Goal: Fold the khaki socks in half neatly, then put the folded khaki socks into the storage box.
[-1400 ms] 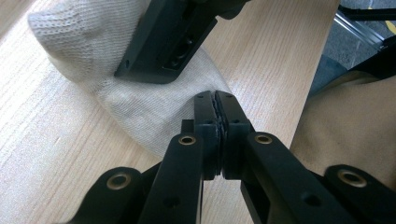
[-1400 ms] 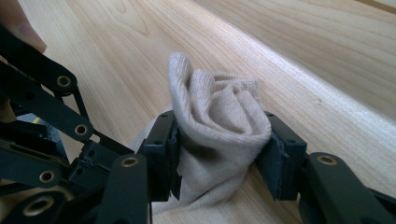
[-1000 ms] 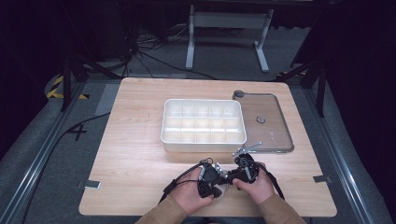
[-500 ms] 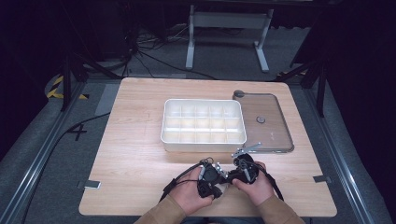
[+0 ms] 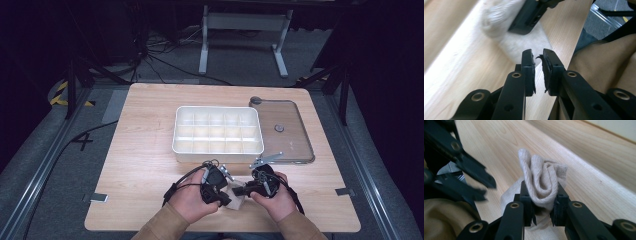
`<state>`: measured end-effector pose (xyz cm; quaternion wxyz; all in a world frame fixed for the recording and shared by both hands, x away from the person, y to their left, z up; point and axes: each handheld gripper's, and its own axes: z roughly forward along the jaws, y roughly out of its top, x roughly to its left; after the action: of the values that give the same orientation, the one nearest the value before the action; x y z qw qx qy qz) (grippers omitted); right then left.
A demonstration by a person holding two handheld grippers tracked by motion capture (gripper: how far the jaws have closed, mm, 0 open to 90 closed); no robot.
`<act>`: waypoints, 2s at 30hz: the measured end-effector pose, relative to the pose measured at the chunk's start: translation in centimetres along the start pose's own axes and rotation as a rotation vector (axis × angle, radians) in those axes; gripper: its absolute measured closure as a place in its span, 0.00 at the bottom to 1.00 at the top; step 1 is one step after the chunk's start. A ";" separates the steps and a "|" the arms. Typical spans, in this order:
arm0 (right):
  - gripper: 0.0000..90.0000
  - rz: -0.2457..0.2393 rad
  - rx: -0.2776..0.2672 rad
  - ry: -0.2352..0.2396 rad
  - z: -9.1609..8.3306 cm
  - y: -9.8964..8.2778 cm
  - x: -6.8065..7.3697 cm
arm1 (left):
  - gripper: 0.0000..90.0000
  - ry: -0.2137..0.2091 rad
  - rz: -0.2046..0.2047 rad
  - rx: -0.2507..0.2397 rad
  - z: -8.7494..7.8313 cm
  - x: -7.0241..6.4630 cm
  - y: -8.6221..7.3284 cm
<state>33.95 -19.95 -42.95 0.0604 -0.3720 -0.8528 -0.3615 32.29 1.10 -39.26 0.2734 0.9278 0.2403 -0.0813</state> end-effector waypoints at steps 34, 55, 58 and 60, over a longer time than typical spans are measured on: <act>0.84 -0.053 -0.098 -0.129 -3.9 0.6 -0.2 | 0.87 0.102 -0.099 -0.086 -5.7 3.1 -1.9; 0.84 -0.033 -0.132 -0.158 -6.6 1.2 -1.5 | 0.86 0.127 -0.147 -0.114 -7.1 4.3 -2.9; 0.84 -0.029 -0.128 -0.153 -6.7 1.3 -1.7 | 0.86 0.137 -0.154 -0.119 -7.5 4.6 -3.1; 0.84 -0.032 -0.128 -0.158 -6.9 1.5 -1.9 | 0.86 0.138 -0.166 -0.120 -7.7 4.8 -3.3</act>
<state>35.18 -24.90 -37.71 -0.0365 -0.3889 -0.8358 -0.3858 34.99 9.66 -35.70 0.3034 0.8902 0.3390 -0.0250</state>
